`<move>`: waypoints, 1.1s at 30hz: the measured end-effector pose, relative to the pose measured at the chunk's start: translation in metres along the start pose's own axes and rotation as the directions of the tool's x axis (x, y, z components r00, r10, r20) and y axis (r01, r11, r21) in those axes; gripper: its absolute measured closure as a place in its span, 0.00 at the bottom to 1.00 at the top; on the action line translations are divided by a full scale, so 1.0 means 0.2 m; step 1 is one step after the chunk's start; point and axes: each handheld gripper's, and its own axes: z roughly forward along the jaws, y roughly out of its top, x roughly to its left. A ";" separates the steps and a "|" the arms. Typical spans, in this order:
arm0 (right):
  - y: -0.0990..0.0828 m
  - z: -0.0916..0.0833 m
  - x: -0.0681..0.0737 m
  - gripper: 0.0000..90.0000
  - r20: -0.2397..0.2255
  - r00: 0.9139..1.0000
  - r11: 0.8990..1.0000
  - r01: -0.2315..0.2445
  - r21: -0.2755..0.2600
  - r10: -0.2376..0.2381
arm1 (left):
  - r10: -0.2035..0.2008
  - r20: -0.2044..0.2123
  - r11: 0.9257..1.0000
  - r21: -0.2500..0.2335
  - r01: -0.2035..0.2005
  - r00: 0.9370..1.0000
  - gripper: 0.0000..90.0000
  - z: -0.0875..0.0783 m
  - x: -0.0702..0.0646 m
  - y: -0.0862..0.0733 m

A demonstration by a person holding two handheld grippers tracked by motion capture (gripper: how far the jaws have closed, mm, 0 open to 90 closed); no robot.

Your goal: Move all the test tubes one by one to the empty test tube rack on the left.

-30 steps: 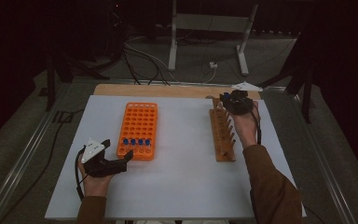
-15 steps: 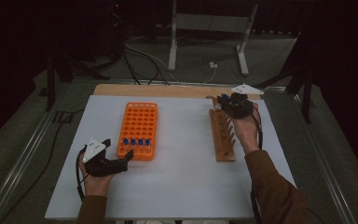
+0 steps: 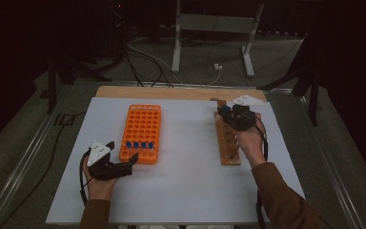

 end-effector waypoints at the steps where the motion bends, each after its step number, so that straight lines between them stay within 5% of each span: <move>1: -0.01 0.00 0.01 0.85 -0.004 1.000 1.000 0.002 0.001 -0.002 | 0.002 0.001 1.000 -0.001 -0.002 1.000 0.01 0.00 0.00 0.00; 16: -0.05 -0.05 0.11 0.85 -0.119 0.993 0.999 0.014 0.044 -0.008 | 0.074 0.032 0.997 -0.013 -0.074 0.997 0.01 0.04 -0.11 0.09; 33: -0.03 -0.10 0.29 0.84 -0.250 0.967 0.996 0.064 0.066 -0.045 | 0.172 0.045 0.984 -0.050 -0.170 0.984 0.02 0.10 -0.30 0.22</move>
